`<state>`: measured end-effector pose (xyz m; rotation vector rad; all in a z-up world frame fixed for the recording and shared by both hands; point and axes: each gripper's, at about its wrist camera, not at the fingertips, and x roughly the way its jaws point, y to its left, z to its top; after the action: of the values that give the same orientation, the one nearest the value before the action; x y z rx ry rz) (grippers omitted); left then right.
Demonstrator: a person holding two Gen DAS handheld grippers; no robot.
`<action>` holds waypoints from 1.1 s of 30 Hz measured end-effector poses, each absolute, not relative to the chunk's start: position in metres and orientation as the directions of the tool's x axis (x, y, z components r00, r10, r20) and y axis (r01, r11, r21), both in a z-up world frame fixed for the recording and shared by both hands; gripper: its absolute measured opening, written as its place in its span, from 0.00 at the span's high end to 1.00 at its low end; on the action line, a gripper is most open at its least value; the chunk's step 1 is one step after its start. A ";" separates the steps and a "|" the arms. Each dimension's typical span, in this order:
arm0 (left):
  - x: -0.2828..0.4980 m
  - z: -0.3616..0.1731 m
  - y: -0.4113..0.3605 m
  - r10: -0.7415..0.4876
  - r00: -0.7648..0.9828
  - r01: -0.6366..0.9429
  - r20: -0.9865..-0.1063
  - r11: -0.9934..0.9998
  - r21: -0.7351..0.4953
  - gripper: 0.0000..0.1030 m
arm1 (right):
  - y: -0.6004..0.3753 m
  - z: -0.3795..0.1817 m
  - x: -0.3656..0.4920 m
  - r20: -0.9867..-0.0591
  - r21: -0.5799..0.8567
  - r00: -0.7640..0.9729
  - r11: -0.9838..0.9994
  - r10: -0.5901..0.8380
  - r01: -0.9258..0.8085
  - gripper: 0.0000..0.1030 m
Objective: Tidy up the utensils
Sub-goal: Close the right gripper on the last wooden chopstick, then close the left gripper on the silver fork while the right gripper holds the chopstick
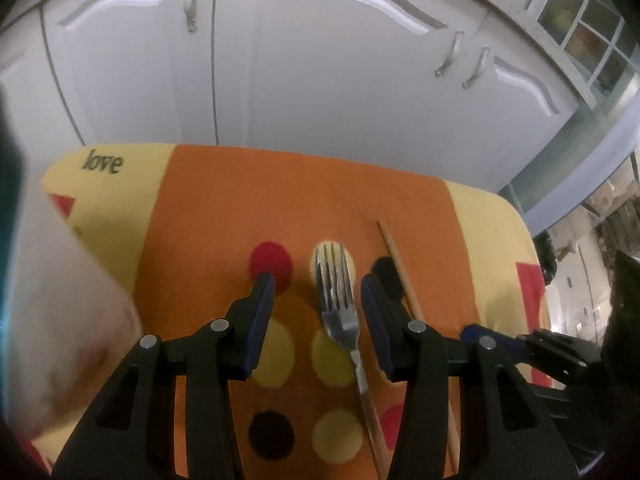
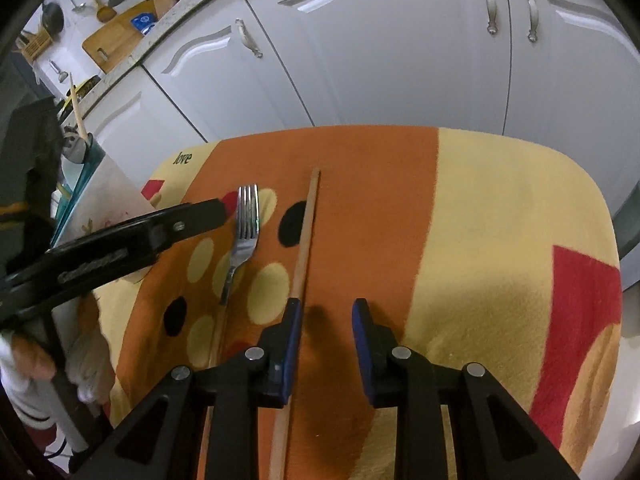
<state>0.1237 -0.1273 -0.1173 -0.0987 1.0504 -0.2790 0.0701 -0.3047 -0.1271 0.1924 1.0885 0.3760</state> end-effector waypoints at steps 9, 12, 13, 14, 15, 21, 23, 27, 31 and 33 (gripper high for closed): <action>0.132 -0.134 -0.133 -0.292 0.433 0.176 -0.853 0.955 -0.238 0.73 | -0.313 -0.119 0.079 -0.818 0.331 0.416 0.917 0.396 -0.221 0.76; 0.133 -0.135 -0.134 -0.297 0.432 0.177 -0.851 0.954 -0.243 0.81 | -0.315 -0.120 0.081 -0.820 0.336 0.414 0.917 0.396 -0.214 0.76; 0.133 -0.135 -0.135 -0.297 0.435 0.180 -0.850 0.954 -0.240 0.81 | -0.316 -0.120 0.081 -0.819 0.337 0.413 0.917 0.397 -0.213 0.76; 0.131 -0.135 -0.135 -0.295 0.440 0.185 -0.848 0.954 -0.236 0.82 | -0.316 -0.120 0.081 -0.819 0.337 0.413 0.917 0.397 -0.214 0.76; 0.131 -0.135 -0.135 -0.296 0.441 0.188 -0.847 0.954 -0.236 0.82 | -0.315 -0.120 0.081 -0.819 0.336 0.414 0.917 0.397 -0.215 0.76; 0.121 -0.119 -0.126 -0.330 0.447 0.213 -0.832 0.942 -0.260 0.99 | -0.308 -0.112 0.085 -0.805 0.337 0.430 0.912 0.409 -0.235 0.76; 0.116 -0.116 -0.120 -0.329 0.441 0.208 -0.835 0.943 -0.261 0.99 | -0.301 -0.111 0.088 -0.806 0.328 0.430 0.912 0.407 -0.247 0.76; 0.107 -0.118 -0.109 -0.334 0.418 0.192 -0.845 0.942 -0.277 0.99 | -0.283 -0.116 0.100 -0.824 0.282 0.426 0.923 0.373 -0.263 0.76; 0.096 -0.116 -0.103 -0.345 0.416 0.189 -0.841 0.938 -0.291 0.99 | -0.273 -0.125 0.116 -0.830 0.301 0.404 0.918 0.386 -0.257 0.76; 0.089 -0.116 -0.099 -0.353 0.411 0.191 -0.841 0.935 -0.299 0.99 | -0.266 -0.129 0.123 -0.844 0.272 0.400 0.927 0.358 -0.257 0.79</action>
<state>0.0889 -0.0988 -0.1157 -0.1654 1.0964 -0.3444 0.1226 -0.2657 -0.1287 0.1035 1.0922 0.3902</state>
